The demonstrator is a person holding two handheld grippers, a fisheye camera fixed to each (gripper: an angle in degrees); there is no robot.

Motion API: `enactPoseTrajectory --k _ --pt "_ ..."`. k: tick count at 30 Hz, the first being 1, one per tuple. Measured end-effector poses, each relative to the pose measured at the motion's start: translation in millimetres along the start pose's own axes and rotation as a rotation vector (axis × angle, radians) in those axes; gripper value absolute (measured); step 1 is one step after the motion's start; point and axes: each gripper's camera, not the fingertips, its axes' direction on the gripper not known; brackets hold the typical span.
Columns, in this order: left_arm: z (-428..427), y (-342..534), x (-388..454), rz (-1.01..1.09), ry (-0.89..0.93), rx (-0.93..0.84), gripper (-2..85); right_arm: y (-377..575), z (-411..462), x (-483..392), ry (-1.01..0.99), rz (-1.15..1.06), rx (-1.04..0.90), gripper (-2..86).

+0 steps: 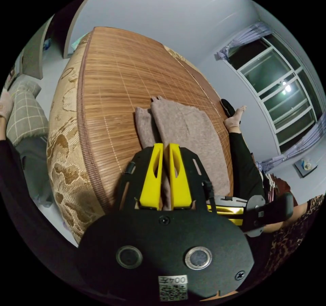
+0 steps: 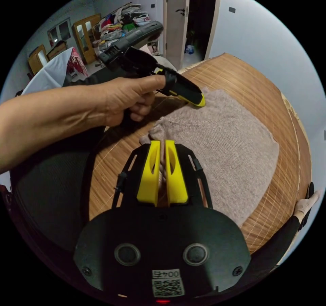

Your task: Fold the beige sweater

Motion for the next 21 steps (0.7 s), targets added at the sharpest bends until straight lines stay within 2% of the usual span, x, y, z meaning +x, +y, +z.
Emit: enactPoseTrajectory --k 4,8,12,17,21 --pt "-33.6 2.5 2.0 -0.105 -0.056 0.129 1.9 -2.2 1.9 22.1 -0.082 0.023 -0.004 7.1" --pt "-45.5 -0.6 49.6 -0.042 -0.024 0.237 2.2 2.5 -8.7 37.9 -0.175 0.005 0.007 10.6" --pt "-9.6 -6.6 89.8 0.030 -0.019 0.173 2.2 26.9 -41.9 68.6 -0.211 0.047 0.045 10.4" --pt "45.1 2.1 103.4 0.088 -0.303 0.012 1.2 99.1 -78.7 169.5 -0.143 0.400 -0.003 9.8" --pt "53.0 6.3 105.9 0.097 -0.306 0.024 0.5 128.5 -76.0 200.1 -0.103 0.495 -0.078 9.7"
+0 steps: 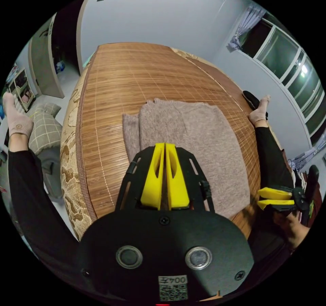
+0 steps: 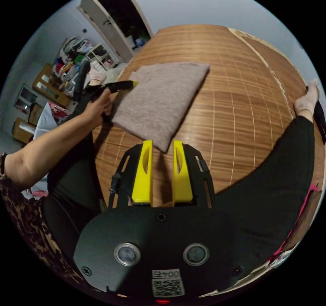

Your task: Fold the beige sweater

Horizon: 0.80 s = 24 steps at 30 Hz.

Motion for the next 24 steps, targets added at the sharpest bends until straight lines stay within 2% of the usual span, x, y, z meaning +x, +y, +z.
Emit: enactPoseTrajectory --k 5,16,24 --pt "6.4 -0.1 5.7 -0.012 0.020 0.005 0.2 -16.8 22.0 1.0 0.134 -0.087 -0.065 9.6" --pt "14.5 -1.3 24.8 0.005 -0.011 0.007 0.2 -35.7 29.0 36.1 0.193 -0.156 -0.084 4.7" --pt "19.3 -3.3 36.3 0.019 -0.044 0.003 0.1 -46.3 30.9 107.4 0.034 -0.009 -0.164 3.5"
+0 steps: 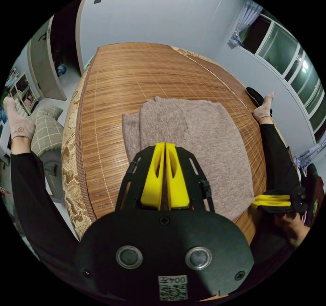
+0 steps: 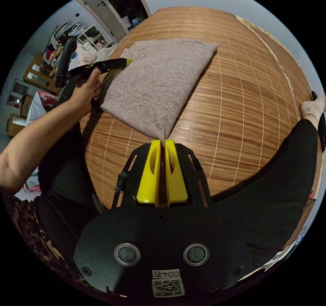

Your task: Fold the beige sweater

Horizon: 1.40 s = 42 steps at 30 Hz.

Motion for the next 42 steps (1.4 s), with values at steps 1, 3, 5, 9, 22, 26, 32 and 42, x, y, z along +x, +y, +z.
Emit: enactPoseTrajectory --k 1,3,5,9,22,26,32,42 --pt "0.4 -0.3 0.3 -0.002 0.003 0.000 0.1 0.5 -4.4 14.5 -0.062 0.031 -0.007 3.8" --pt "1.0 -0.7 1.1 -0.002 0.005 0.001 0.1 2.0 -15.8 38.7 -0.172 0.082 0.034 5.2" --pt "1.7 -1.1 3.4 0.002 -0.002 0.003 0.1 -3.8 -26.0 77.9 -0.330 0.158 0.091 8.2" --pt "2.7 -2.0 5.6 0.004 -0.006 0.004 0.1 -31.8 -28.9 148.2 -0.613 0.272 0.185 11.0" --pt "5.3 -5.8 7.0 0.004 -0.006 0.005 0.1 -113.6 33.0 226.4 -0.830 0.296 0.095 9.8" --pt "5.3 -7.1 7.4 0.006 -0.010 0.005 0.1 -118.4 16.5 202.2 -0.614 0.194 0.130 6.0" --pt "5.5 -9.5 8.2 0.010 -0.021 0.003 0.1 -114.4 19.7 183.6 -0.460 0.134 0.147 6.3" --pt "2.8 -11.9 6.9 0.014 -0.028 0.004 0.1 -72.9 -18.3 84.0 -0.117 -0.272 0.491 15.6"
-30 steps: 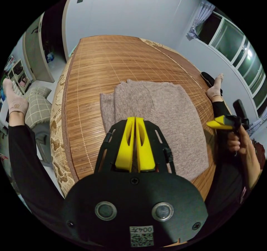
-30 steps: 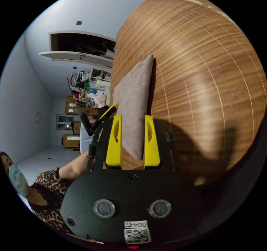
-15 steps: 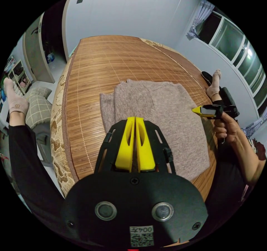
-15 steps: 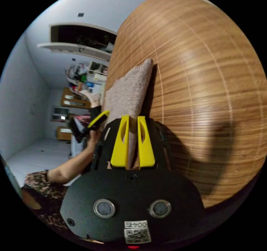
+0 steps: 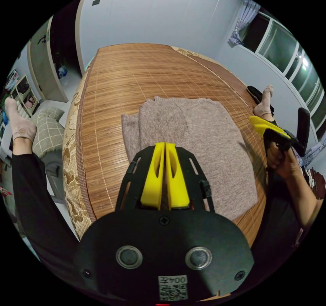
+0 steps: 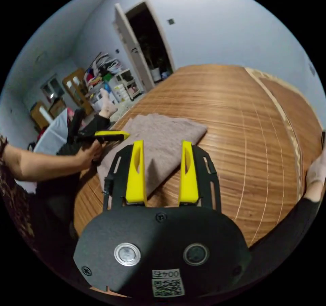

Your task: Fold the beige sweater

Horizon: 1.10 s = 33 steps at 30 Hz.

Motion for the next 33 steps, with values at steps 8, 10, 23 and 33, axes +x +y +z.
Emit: enactPoseTrajectory --k 8,10,23,33 --pt "-3.7 -1.6 -3.1 -0.001 0.000 -0.001 0.1 10.3 57.6 -58.6 0.129 -0.276 -0.192 18.4" --pt "-4.6 -2.1 -4.3 -0.003 0.003 -0.002 0.1 9.7 60.4 -60.3 0.113 -0.271 -0.198 18.5" --pt "-39.7 -57.6 9.2 0.052 0.008 0.065 0.5 11.5 68.6 -69.1 0.082 -0.243 -0.196 18.5" --pt "16.5 -73.2 1.7 0.072 -0.092 -0.065 0.5 13.8 69.7 -62.1 0.081 -0.242 -0.199 18.5"
